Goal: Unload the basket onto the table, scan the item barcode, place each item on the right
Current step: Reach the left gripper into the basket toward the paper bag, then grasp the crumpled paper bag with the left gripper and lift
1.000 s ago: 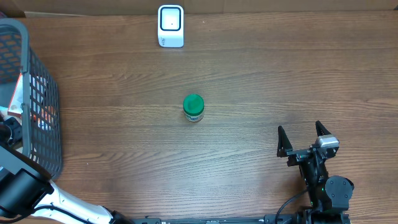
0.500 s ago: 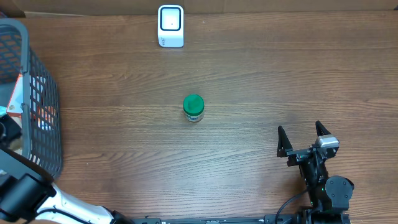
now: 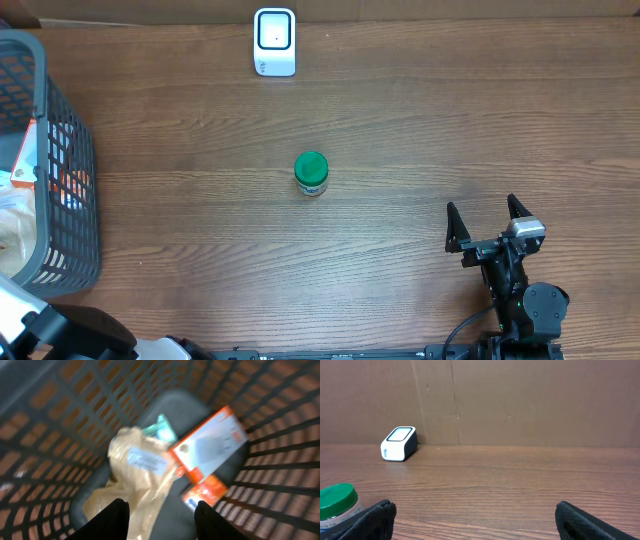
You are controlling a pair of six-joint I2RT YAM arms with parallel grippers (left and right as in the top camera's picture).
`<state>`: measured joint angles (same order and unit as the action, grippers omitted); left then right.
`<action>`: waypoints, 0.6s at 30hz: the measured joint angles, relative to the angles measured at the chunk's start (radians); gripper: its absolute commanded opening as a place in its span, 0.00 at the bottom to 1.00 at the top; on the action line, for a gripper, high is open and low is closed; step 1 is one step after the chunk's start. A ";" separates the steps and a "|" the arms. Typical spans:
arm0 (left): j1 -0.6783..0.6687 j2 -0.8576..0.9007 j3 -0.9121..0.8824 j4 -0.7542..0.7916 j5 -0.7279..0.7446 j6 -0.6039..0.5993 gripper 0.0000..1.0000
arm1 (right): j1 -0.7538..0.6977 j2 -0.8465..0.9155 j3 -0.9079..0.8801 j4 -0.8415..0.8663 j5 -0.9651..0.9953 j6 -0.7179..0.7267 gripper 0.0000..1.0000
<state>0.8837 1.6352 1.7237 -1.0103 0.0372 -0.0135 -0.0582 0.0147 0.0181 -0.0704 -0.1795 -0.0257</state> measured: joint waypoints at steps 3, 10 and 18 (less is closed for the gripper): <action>0.000 0.012 -0.085 0.002 -0.049 -0.020 0.48 | 0.000 0.000 0.000 0.000 0.000 0.000 1.00; 0.000 0.041 -0.350 0.134 -0.132 -0.043 0.64 | 0.000 0.000 0.000 0.000 0.000 0.000 1.00; 0.000 0.042 -0.538 0.332 -0.180 -0.020 0.79 | 0.000 0.000 0.000 0.000 -0.001 0.000 1.00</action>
<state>0.8841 1.6772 1.1854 -0.6781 -0.1429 -0.0334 -0.0582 0.0147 0.0181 -0.0704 -0.1802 -0.0261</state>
